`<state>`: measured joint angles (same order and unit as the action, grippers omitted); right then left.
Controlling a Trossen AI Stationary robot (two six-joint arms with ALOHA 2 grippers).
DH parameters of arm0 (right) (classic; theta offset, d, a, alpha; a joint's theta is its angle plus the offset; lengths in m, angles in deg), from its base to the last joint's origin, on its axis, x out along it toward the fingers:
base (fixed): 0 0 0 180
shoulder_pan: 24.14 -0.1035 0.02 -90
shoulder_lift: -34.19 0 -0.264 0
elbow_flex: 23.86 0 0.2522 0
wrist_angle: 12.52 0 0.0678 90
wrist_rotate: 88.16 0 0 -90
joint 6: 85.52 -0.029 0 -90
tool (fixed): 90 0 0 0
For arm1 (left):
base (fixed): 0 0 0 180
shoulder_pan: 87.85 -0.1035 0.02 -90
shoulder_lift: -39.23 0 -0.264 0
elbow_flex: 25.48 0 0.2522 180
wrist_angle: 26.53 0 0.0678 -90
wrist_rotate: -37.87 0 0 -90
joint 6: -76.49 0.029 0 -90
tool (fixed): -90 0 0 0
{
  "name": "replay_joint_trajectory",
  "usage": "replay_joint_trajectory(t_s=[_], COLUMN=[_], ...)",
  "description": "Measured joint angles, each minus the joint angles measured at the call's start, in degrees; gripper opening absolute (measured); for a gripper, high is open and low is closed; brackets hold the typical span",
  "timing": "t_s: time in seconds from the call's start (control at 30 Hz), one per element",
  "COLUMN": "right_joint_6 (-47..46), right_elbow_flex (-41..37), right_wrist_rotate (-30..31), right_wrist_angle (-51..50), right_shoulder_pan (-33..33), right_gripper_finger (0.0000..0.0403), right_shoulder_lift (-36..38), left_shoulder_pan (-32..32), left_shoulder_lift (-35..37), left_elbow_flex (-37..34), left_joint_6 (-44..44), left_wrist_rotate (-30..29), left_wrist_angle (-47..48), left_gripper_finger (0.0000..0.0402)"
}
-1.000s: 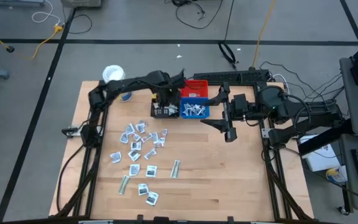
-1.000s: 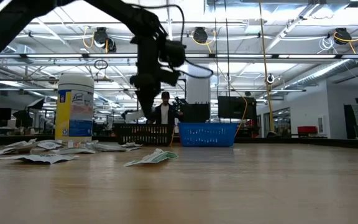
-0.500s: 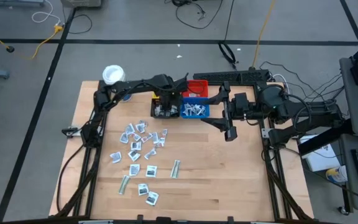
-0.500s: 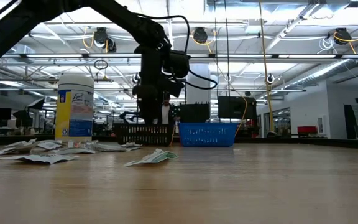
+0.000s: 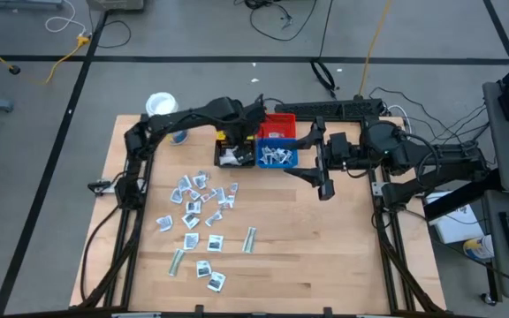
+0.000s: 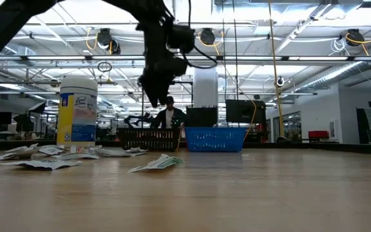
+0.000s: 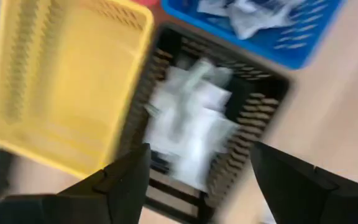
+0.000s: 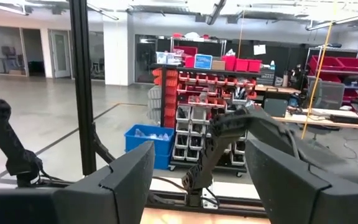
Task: Pick & Place First Aid Supplies
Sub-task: Put the green bandage pack into the black basket
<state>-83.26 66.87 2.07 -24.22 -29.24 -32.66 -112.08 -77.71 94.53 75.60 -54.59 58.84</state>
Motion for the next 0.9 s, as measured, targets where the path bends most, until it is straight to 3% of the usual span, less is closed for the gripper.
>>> replay_joint_trajectory(t_s=[0.17, 0.3, 0.57, 0.9], right_joint_6=[0.0, -0.02, -1.54, -11.75], right_elbow_flex=[0.0, 0.0, -1.37, -15.6], right_wrist_rotate=[0.02, -0.02, -0.17, -0.28], right_wrist_angle=[-0.22, -0.61, -6.04, -6.54], right_shoulder_pan=[0.5, 1.0, 1.18, 1.27], right_gripper_finger=[0.0247, 0.0247, 0.0247, 0.0247], right_shoulder_lift=[0.18, 0.89, 7.82, 20.87], left_shoulder_pan=[1.37, 3.66, 10.17, 20.47], left_shoulder_lift=[5.62, 9.71, 17.42, 21.03], left_elbow_flex=[0.09, 0.13, 0.12, 0.1], left_joint_6=[-16.49, -30.88, -46.64, -67.28], left_wrist_rotate=[8.3, 11.45, 12.47, 8.43], left_wrist_angle=[1.91, 4.13, 5.42, 4.69], left_gripper_finger=[0.0283, 0.0273, 0.0253, 0.0254])
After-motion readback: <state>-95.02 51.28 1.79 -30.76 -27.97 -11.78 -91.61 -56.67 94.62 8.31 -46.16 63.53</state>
